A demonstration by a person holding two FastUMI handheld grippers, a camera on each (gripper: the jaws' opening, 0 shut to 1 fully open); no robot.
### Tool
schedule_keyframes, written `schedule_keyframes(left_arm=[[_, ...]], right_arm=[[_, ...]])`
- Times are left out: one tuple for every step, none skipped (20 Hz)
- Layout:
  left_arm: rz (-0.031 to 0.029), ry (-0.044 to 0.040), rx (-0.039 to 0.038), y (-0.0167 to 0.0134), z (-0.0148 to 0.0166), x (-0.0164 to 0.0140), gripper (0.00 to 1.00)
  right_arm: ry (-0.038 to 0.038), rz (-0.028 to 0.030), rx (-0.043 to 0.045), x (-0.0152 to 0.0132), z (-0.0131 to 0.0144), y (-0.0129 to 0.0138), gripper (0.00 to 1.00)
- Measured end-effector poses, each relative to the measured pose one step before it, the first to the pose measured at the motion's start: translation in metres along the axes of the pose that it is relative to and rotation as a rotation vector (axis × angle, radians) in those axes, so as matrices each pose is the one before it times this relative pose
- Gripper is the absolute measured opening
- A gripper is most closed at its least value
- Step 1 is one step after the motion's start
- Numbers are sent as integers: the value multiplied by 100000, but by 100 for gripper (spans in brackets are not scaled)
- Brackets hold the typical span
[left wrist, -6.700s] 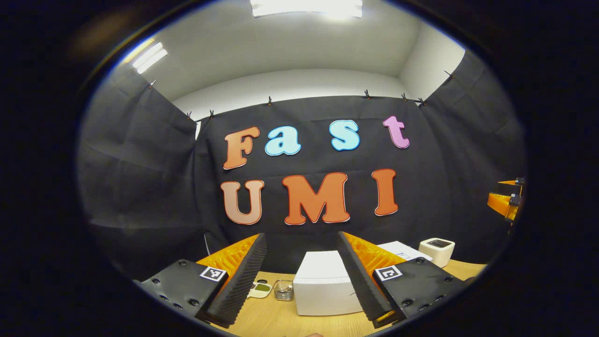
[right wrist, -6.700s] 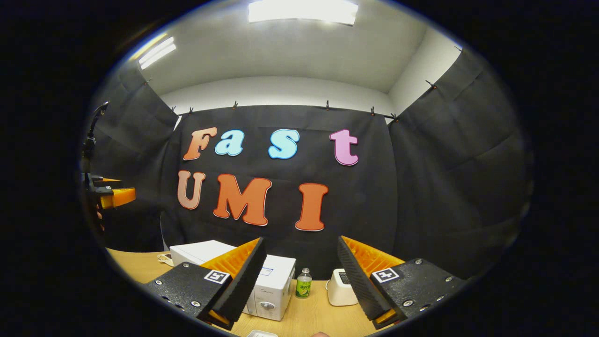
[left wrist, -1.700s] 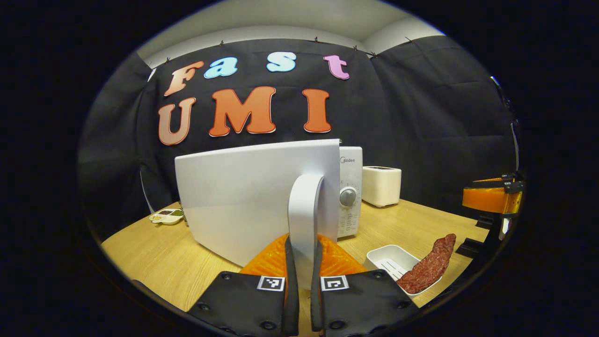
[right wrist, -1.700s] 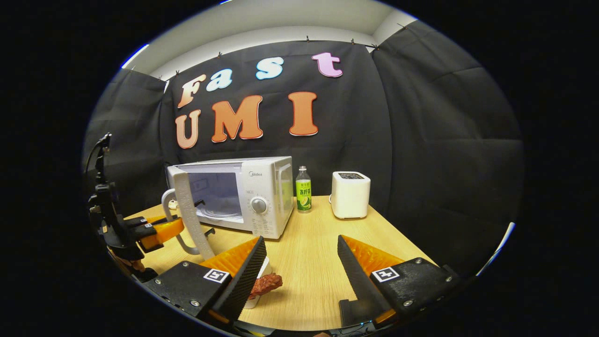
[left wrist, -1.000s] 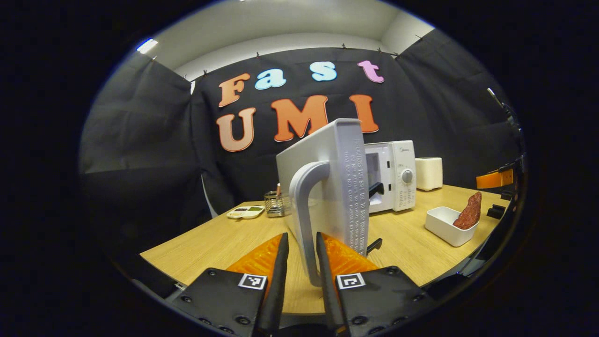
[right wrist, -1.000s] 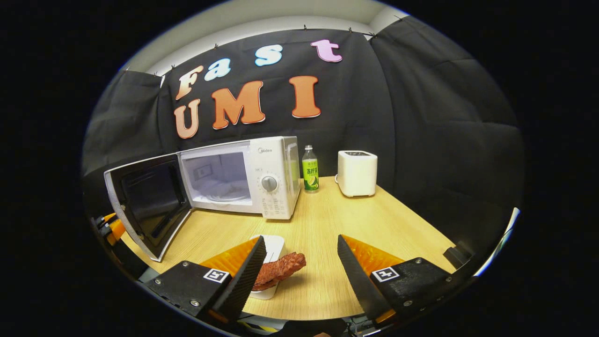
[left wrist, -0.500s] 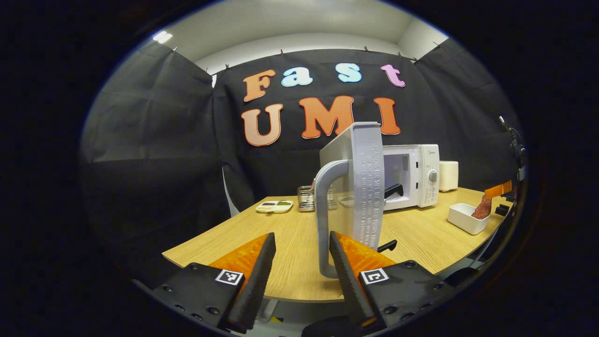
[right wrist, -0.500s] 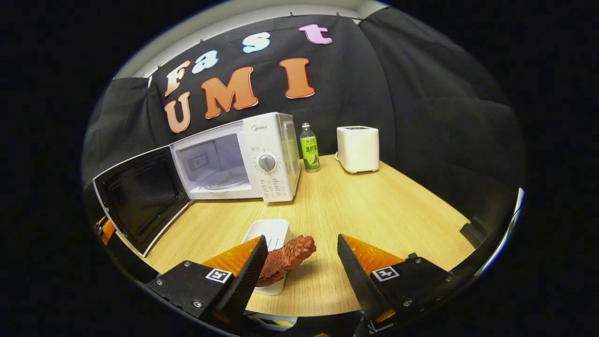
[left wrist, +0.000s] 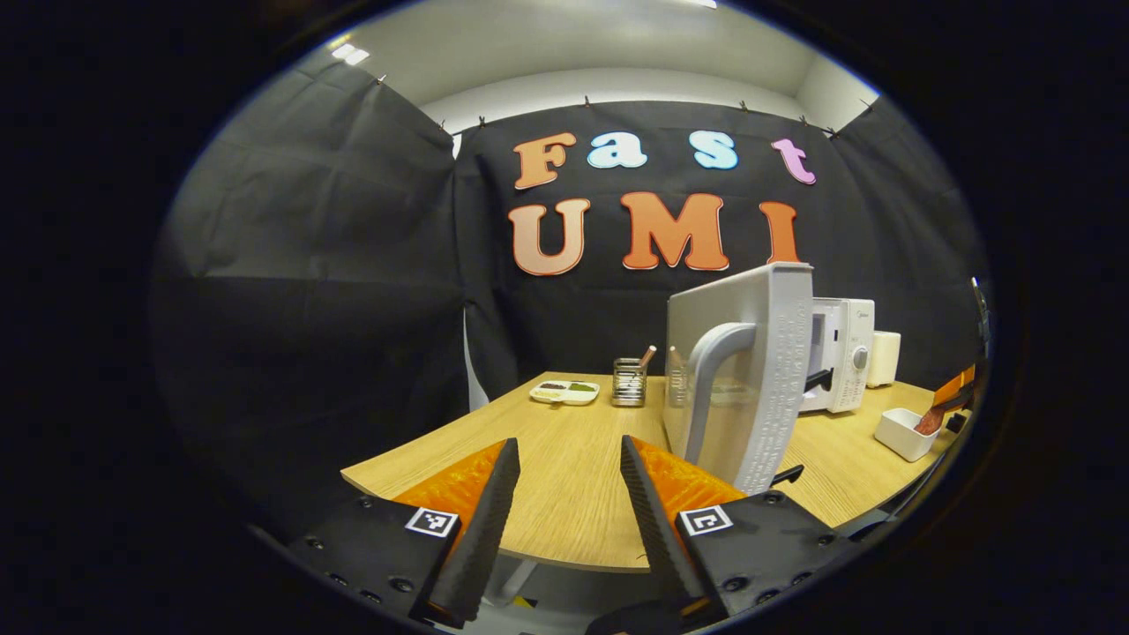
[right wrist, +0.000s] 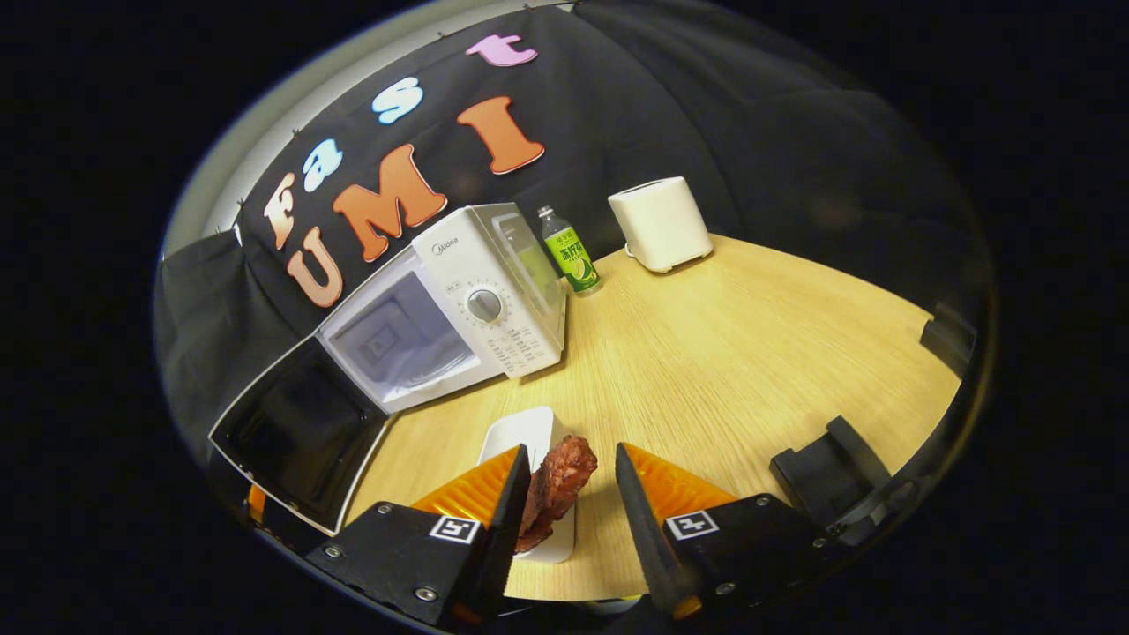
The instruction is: Open the microwave oven with the left hand, put the food in, and close the microwave oven.
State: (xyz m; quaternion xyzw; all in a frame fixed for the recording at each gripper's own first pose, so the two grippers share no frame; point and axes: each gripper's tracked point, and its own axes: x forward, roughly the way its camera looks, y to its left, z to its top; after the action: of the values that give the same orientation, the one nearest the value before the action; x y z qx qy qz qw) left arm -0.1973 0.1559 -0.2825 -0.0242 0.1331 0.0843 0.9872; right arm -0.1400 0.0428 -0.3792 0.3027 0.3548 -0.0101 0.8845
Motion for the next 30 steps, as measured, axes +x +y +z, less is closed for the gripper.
schedule_keyframes(left_arm=[[273,237,-608,39,45,225,73],[378,337,-91,115,12,199,76],[578,257,-25,45,-162,119,76],[60,576,-211,15,-142,250,73],[177,498,-366,-162,2,251,76],[-184,417,-160,-197,-173,117,76],[187,118,-167,-129,-59,213,76],[354,190,-242,-102,-106,332,73],[328,126,-492,-86,-67,234,73],[-139,140,-346,-262,86,116,73],[-68,206,478,-239,77,133,73],[-259,175,1435,-337,-13,288,73],[344,59,2079,-215,125,112,73],[657,-600,1784,162,316,118,76],[-71,-919,1601,-6,528,232,84],[311,-432,1177,70,200,40,84],[-117,-101,472,13,245,336,84],[-85,-181,171,-51,90,205,84],[332,-325,-125,245,147,72,88],[322,-41,-405,102,-25,227,84],[157,267,-536,153,29,262,88],[58,214,-373,87,-145,209,88],[-113,386,73,59,-79,201,84],[-154,288,322,-37,-255,129,84],[-484,212,400,29,1,275,88],[-464,-122,177,-1,-126,275,88],[112,-12,73,152,69,216,88],[271,-362,-332,136,37,250,88],[-22,-774,-525,75,383,212,88],[-92,-738,-799,163,303,452,88]], right_arm=[[1403,1344,2614,178,-329,99,52],[-265,1948,3226,58,37,231,47],[-689,661,2136,-57,41,42,39],[-604,-198,1184,25,66,-119,34],[-280,-6,851,39,-157,-2,28],[-624,808,938,-74,98,251,27],[-698,1398,865,-264,191,436,25],[-530,1676,609,-16,227,573,23],[-640,1309,-336,-123,74,510,20],[-627,186,-1668,103,56,319,19],[-764,-227,-2032,-80,194,207,17],[-444,-347,-2453,16,153,336,16],[18,-917,-2639,-19,-20,195,16],[-503,-203,-3353,-9,205,438,16],[-1127,-1002,-3420,-35,244,380,16],[-814,-524,-3482,-86,347,253,16],[-802,-1206,-3496,-126,394,292,16],[-819,-793,-3382,-99,418,303,16],[-1019,-660,-2994,-64,477,312,16],[-1173,-260,-2040,-129,550,305,16],[-1049,-285,-1486,-110,560,295,16],[-1188,-146,-809,-20,622,286,16],[-885,148,-1048,10,502,414,16],[-857,84,-728,33,603,394,15],[-928,361,-713,75,479,527,16],[-913,627,-447,154,565,634,16],[-786,838,-228,245,399,757,16],[-784,850,-328,400,439,831,16],[-1446,299,103,410,505,773,16],[-1610,518,-180,442,543,797,16]])
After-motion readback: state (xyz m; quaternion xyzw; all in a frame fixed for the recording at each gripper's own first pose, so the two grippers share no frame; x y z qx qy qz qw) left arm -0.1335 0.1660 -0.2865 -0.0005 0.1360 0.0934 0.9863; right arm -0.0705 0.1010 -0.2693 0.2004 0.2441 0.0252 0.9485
